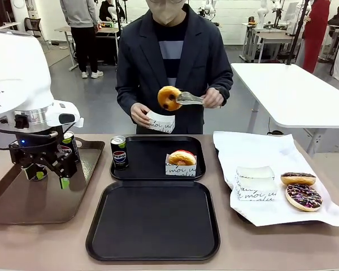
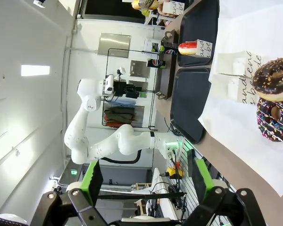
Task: Set up donuts and drinks on trays.
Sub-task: Pick up one Pepsi coke from the Handle tray and place it on the Flat Tray without a Pepsi coke.
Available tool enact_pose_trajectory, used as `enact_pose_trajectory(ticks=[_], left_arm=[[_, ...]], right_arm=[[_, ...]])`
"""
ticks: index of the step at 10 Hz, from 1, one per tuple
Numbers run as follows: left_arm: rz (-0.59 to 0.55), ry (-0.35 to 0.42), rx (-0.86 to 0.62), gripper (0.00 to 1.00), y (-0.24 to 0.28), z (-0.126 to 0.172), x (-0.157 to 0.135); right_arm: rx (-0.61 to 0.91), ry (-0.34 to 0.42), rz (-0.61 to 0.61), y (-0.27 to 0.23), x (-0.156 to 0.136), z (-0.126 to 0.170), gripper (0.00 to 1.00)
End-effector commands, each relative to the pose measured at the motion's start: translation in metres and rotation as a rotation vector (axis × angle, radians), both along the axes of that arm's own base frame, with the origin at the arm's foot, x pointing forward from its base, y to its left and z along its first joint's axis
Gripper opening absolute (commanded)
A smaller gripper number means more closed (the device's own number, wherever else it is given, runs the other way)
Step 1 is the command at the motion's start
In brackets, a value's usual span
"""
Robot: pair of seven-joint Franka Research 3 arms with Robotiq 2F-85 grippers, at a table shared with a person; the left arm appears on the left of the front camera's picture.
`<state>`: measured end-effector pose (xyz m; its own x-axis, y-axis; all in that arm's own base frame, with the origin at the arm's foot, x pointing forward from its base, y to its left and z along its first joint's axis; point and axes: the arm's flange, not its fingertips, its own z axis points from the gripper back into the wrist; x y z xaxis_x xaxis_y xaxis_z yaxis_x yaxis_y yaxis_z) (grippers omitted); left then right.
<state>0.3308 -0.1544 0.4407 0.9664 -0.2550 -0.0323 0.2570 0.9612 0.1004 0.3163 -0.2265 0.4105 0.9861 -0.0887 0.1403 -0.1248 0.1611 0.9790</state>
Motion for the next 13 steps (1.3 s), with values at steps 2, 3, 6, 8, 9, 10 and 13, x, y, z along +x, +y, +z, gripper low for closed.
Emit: enact_pose_trajectory(ticks=[2, 3, 6, 8, 9, 10, 13], left_arm=[[-0.007, 0.008, -0.001, 1.00, -0.004, -0.001, 0.005], [-0.007, 0.008, -0.001, 1.00, -0.004, -0.001, 0.005], [-0.007, 0.010, 0.006, 1.00, -0.004, -0.004, 0.001], [-0.016, -0.017, -0.080, 1.00, 0.050, 0.036, 0.029], [0.028, -0.011, -0.110, 1.00, 0.087, 0.051, 0.054], [-0.002, 0.018, -0.077, 1.00, 0.116, 0.064, 0.092], [-0.020, -0.020, -0.095, 1.00, 0.186, 0.040, 0.113]], right_arm=[[0.005, -0.008, -0.001, -0.001, 0.000, 0.001, 1.00], [0.005, -0.008, -0.001, -0.001, 0.000, 0.001, 1.00], [0.005, -0.008, -0.001, -0.001, 0.000, 0.001, 1.00], [0.005, -0.008, -0.001, -0.001, 0.000, 0.001, 1.00], [0.005, -0.008, -0.001, -0.001, 0.000, 0.001, 1.00], [0.005, -0.008, -0.001, -0.001, 0.000, 0.001, 1.00], [0.005, -0.008, -0.001, -0.001, 0.000, 0.001, 1.00]])
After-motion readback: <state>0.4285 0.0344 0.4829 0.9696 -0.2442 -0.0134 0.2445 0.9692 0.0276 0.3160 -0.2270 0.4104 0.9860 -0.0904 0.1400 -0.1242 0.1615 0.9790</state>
